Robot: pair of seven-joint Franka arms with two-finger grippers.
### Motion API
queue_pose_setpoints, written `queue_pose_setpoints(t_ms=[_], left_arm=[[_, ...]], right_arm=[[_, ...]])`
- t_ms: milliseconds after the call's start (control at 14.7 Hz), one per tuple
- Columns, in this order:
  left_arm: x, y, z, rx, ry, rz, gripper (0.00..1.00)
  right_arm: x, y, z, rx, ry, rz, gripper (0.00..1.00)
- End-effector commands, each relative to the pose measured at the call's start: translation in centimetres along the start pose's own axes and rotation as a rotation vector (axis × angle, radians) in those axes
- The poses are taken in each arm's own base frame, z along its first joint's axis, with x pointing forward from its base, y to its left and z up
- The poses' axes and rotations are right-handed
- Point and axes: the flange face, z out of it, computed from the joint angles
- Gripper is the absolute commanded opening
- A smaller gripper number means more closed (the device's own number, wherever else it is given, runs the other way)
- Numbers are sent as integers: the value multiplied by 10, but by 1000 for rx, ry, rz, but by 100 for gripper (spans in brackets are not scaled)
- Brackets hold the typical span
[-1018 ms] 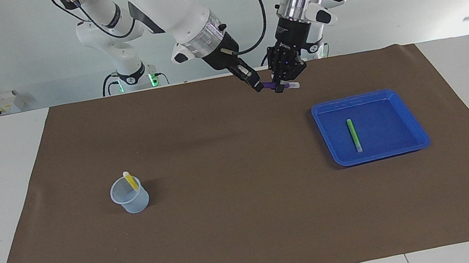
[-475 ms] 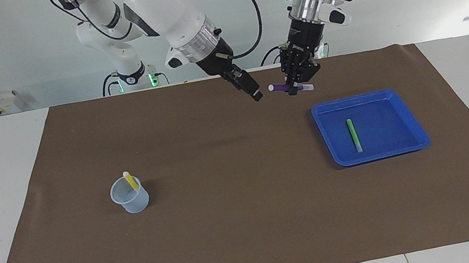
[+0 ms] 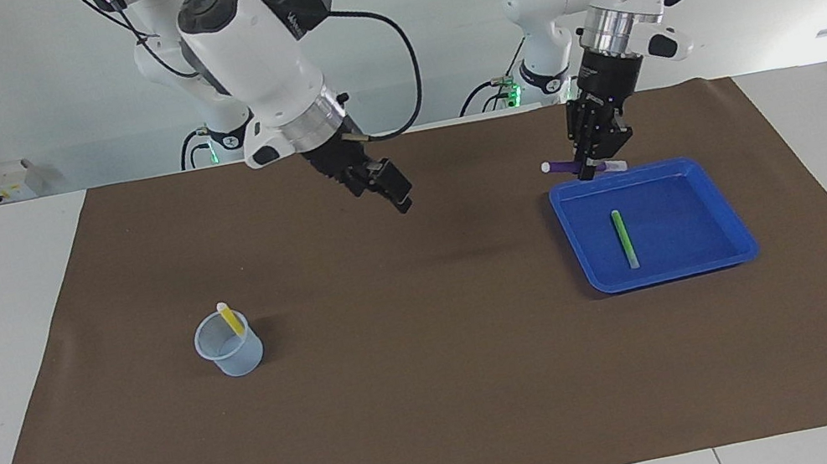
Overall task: Right arm passes pens to left for tray arrangement
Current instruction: 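Place the purple pen in the tray with the left gripper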
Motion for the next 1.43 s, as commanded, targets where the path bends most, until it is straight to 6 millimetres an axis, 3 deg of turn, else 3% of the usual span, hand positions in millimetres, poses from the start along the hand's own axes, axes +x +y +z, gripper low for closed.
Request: queue_pose_setpoints(t_ms=[0,339,611,882,1086,1357], left_arm=[[42,-6,13,49,-23,117,0],[107,-26,54,154,-113,538,0],[146,-44,92,220,-173,952,0],[158,-57,131,376,-184,1211,0],[158,-62,150,428,-198,1277,0],[156,-67,174,441,-216,1297,0]], right_arm=[[6,44,11,-106,51,-178,100],[54,105,35,-183,113,-416,100],[62,136,56,-178,148,-446,95],[66,143,76,-167,177,-477,83],[70,152,80,-163,197,-497,65],[79,163,92,-162,214,-521,62]])
